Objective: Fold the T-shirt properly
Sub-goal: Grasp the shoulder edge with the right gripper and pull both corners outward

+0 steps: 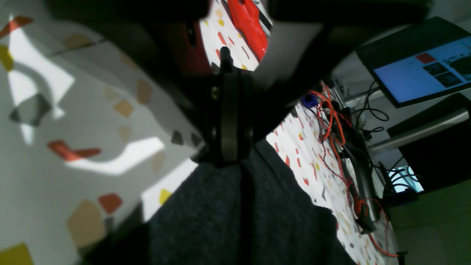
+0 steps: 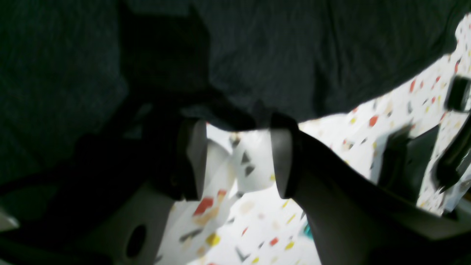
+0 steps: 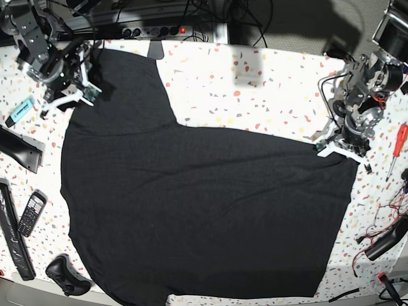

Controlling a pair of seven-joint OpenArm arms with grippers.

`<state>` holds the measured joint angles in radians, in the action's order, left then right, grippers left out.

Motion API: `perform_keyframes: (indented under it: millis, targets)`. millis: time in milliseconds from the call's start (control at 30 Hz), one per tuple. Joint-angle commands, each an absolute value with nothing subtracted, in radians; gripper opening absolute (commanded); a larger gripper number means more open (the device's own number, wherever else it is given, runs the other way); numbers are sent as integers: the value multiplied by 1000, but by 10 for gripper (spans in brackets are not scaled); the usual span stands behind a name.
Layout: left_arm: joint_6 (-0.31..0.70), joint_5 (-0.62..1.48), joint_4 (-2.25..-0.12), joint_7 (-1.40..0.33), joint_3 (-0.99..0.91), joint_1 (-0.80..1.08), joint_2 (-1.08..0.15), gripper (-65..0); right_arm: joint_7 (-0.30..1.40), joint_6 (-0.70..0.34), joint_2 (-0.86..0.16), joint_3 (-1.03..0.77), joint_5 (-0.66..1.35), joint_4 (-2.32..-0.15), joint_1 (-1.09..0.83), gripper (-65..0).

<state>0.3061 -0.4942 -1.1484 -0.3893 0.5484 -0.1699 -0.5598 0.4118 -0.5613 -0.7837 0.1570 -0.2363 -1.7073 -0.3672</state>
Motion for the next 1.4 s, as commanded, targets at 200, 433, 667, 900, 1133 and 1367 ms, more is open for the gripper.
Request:
perform_keyframes:
  millis: [200,433,667,900,1133,1367]
  targets:
    - [348,-418,-1138,-344,564,-149,-532,-650,430,-558,-795,224,-251,-1677,-268,-371]
    - [348,-418,-1138,-344,564,-149,-532,-650,446,-599,-782,262,-251,-1676,-249,-554]
    - [348,-314,-1139,-340,564,-146,-542,-650,515,-491,-801,261,-239,-1700,-250,-650]
    - [348,-229,-1226,-345,562,-98,-622,-650,604,-490,-909,184,-111,-1832,-338,-650]
    - [348,-171,-1412,-339,400,86,-668,-650,604,-490,-911,-52,12,-1925,-503,-650]
    - [349,-128,-1592,-336,164,292,-668,-650,638,-490,-902,-201,12,-2028,-706,-650]
